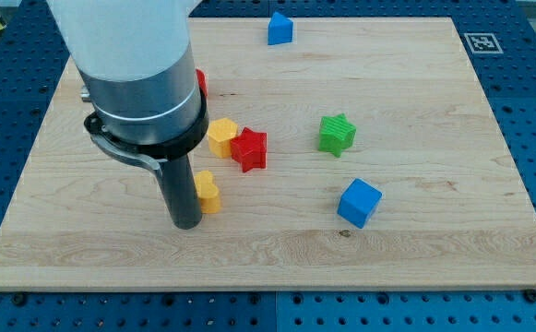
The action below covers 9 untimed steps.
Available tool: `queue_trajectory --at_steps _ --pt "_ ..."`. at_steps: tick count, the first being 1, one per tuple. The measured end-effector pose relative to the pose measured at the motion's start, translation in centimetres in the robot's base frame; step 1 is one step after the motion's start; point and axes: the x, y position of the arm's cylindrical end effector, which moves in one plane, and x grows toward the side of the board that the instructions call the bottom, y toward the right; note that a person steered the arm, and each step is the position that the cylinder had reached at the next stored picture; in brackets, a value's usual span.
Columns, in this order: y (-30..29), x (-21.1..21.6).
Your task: Move the heart at the top of the cube
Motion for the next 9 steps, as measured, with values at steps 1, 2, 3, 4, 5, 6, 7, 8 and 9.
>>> queue_trajectory --at_steps 1,2,3,4,5,6,7,8,9 --pt "0.0 0.0" --pt "1.5 0.0" --pt "3.9 0.0" --pt "2.1 -0.5" --pt "-3.0 -3.0" --pt "-1.5 -4.2" --pt "2.6 -4.2" --pt "5.5 -4.2" --pt "9.4 -4.2"
